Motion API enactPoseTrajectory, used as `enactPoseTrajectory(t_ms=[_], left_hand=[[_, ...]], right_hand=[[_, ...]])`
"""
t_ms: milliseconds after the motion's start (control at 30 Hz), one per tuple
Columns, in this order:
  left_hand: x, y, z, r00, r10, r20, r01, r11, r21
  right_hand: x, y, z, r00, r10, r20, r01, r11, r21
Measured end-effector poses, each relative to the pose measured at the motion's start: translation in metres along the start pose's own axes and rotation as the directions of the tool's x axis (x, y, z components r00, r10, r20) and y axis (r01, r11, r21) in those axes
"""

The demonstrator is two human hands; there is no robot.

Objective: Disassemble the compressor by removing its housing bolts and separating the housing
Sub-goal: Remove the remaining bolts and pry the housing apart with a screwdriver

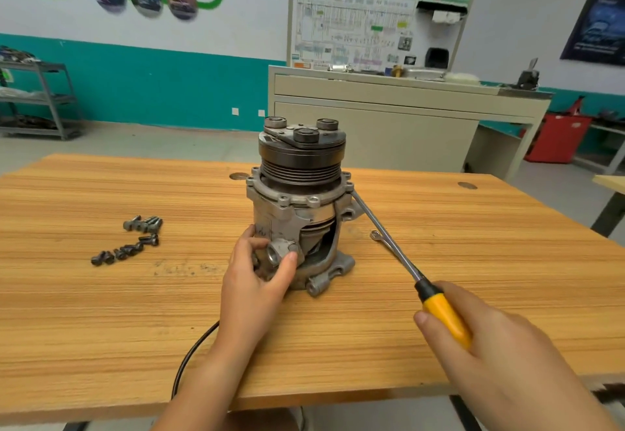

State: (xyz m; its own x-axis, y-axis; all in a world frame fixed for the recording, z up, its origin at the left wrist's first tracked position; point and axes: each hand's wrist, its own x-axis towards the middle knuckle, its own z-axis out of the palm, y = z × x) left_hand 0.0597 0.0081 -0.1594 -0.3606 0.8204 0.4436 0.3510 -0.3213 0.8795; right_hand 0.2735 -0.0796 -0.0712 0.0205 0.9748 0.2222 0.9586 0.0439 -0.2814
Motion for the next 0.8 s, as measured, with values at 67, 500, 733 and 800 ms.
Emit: enactPoseTrajectory(t_ms=[67,500,733,800], left_hand=[[0.000,-0.001,0.001,1.000,0.001,0.003,-0.001,1.000,0.004],[0.001,0.001,-0.005,0.998,-0.037,0.044,0.038,0.999,-0.015],[0.066,0.018,-0.034,0.981,-0.187,-0.046,0.175,0.965,-0.194],[0.092,0.024,-0.031,0.978,-0.208,-0.008,0.199,0.946,-0.256]], right_hand=[[-0.005,-0.005,0.010,1.000,-0.003,-0.015,0.003,1.000,0.004],[-0.012,-0.009,0.054,0.970,0.225,0.089,-0.233,0.763,0.603],[-0.013,-0.002,0.050,0.955,0.288,0.076,-0.246,0.618,0.747],[-0.013,0.008,0.054,0.952,0.304,0.036,-0.237,0.655,0.717]])
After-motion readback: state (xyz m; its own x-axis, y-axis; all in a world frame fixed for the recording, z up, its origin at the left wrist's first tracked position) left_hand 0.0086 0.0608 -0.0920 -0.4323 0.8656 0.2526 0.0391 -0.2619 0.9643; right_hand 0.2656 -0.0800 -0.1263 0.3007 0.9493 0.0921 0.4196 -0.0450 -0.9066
